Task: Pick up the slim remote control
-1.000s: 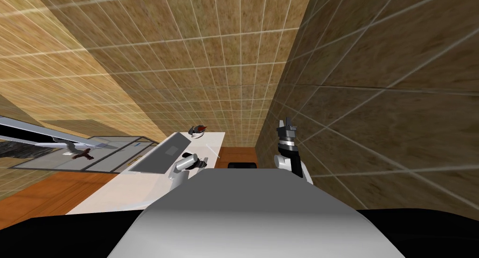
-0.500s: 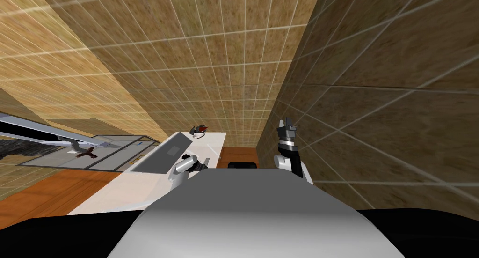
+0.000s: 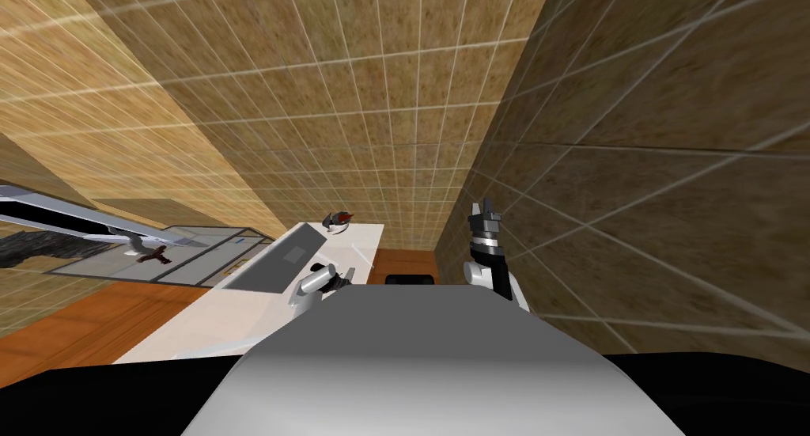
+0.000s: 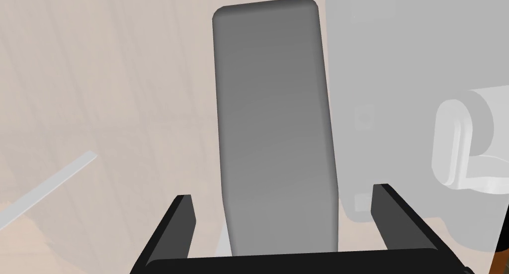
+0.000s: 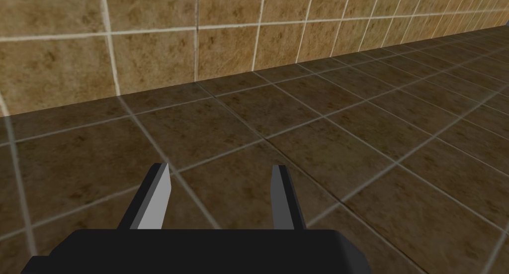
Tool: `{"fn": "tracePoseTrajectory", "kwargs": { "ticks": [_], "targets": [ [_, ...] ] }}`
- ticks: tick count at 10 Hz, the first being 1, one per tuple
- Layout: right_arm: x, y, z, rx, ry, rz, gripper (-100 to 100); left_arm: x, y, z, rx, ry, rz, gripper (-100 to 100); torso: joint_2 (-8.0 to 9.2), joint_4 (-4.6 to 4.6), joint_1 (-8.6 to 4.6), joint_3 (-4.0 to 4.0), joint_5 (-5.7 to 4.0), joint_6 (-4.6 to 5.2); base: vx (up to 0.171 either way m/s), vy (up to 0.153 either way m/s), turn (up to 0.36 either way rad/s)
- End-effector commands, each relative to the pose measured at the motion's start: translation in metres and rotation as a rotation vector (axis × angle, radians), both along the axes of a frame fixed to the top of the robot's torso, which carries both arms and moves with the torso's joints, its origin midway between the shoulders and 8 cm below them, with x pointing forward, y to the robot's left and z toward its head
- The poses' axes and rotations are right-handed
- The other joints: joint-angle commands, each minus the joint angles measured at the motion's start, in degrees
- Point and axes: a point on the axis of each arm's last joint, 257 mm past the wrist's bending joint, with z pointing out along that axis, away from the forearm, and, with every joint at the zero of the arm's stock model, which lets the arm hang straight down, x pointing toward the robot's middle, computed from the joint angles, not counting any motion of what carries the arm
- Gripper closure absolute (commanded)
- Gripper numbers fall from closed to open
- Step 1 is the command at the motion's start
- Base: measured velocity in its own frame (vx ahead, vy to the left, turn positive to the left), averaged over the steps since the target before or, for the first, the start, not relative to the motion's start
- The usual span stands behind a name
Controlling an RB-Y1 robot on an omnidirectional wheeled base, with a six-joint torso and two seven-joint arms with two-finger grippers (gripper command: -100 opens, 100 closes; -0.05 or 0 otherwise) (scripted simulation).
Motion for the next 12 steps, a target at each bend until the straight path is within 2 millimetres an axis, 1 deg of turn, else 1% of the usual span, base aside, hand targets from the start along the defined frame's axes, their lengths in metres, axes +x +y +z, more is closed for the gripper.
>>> {"fn": "tracePoseTrajectory", "kwargs": {
  "ticks": [1, 2, 6, 7, 8, 10, 11, 12],
  "targets": [
    [0.000, 0.000, 0.000, 0.000, 0.000, 0.000, 0, 0.000, 0.000, 0.000, 0.000, 0.000, 0.000, -100, 0.00, 0.00, 0.00, 0.00, 0.00, 0.00, 0.016, 0.003, 0.006],
    [0.000, 0.000, 0.000, 0.000, 0.000, 0.000, 0, 0.000, 0.000, 0.000, 0.001, -0.001, -0.001, 100, 0.06, 0.01, -0.02, 0.03, -0.01, 0.00, 0.000, 0.000, 0.000],
    [0.000, 0.000, 0.000, 0.000, 0.000, 0.000, 0, 0.000, 0.000, -0.001, 0.000, -0.001, -0.001, 100, 0.12, 0.02, 0.00, 0.07, 0.00, 0.01, 0.000, 0.000, 0.000],
    [0.000, 0.000, 0.000, 0.000, 0.000, 0.000, 0, 0.000, 0.000, -0.001, 0.000, -0.001, -0.001, 0, 0.12, 0.02, 0.00, 0.07, 0.00, 0.01, 0.000, 0.000, 0.000],
    [0.000, 0.000, 0.000, 0.000, 0.000, 0.000, 0, 0.003, 0.003, 0.008, 0.001, -0.001, 0.006, 100, 0.12, 0.02, 0.00, 0.07, 0.00, 0.01, -0.026, -0.007, -0.064],
    [0.000, 0.000, 0.000, 0.000, 0.000, 0.000, 0, 0.005, 0.006, 0.018, 0.001, -0.001, 0.013, 100, 0.26, 0.06, -0.08, 0.15, -0.03, 0.04, -0.043, -0.015, -0.051],
    [0.000, 0.000, 0.000, 0.000, 0.000, 0.000, 0, 0.005, 0.004, 0.015, 0.003, -0.004, 0.010, 100, 0.29, 0.06, -0.08, 0.17, -0.04, 0.01, -0.017, -0.003, -0.005],
    [0.000, 0.000, 0.000, 0.000, 0.000, 0.000, 0, 0.005, 0.004, 0.016, 0.001, -0.002, 0.010, 0, 0.23, 0.05, -0.05, 0.13, -0.02, 0.00, 0.000, 0.000, 0.000]
  ]
}}
